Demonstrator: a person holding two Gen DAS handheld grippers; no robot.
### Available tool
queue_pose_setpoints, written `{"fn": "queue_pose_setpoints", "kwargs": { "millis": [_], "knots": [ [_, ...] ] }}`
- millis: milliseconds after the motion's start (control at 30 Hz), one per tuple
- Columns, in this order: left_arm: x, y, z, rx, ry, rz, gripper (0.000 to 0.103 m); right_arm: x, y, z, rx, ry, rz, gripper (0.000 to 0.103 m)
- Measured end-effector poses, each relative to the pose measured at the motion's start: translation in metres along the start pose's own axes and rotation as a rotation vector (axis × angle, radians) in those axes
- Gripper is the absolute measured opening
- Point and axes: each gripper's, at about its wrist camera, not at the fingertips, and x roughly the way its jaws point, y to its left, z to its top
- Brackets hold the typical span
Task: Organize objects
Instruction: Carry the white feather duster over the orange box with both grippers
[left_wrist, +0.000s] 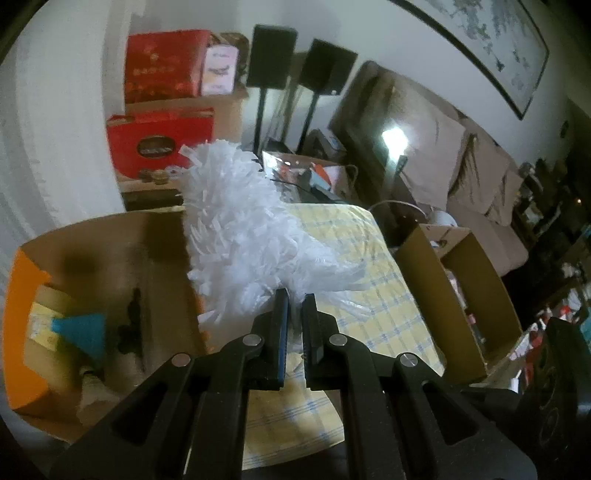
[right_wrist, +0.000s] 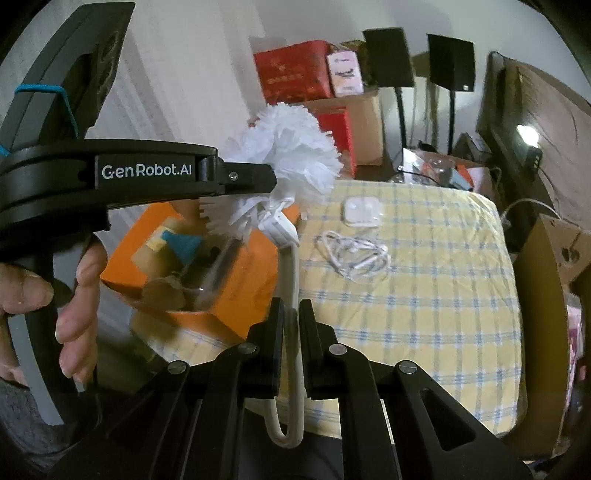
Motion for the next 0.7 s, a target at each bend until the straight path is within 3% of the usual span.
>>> {"fn": "queue_pose_setpoints", "kwargs": {
  "millis": [700],
  "knots": [
    [-0.049,0.102,-0.017,-0.141,-0.060,0.095,0.006,0.048,0.079,0.017,-0.117,0.062,0.129,0.008]
  ]
}}
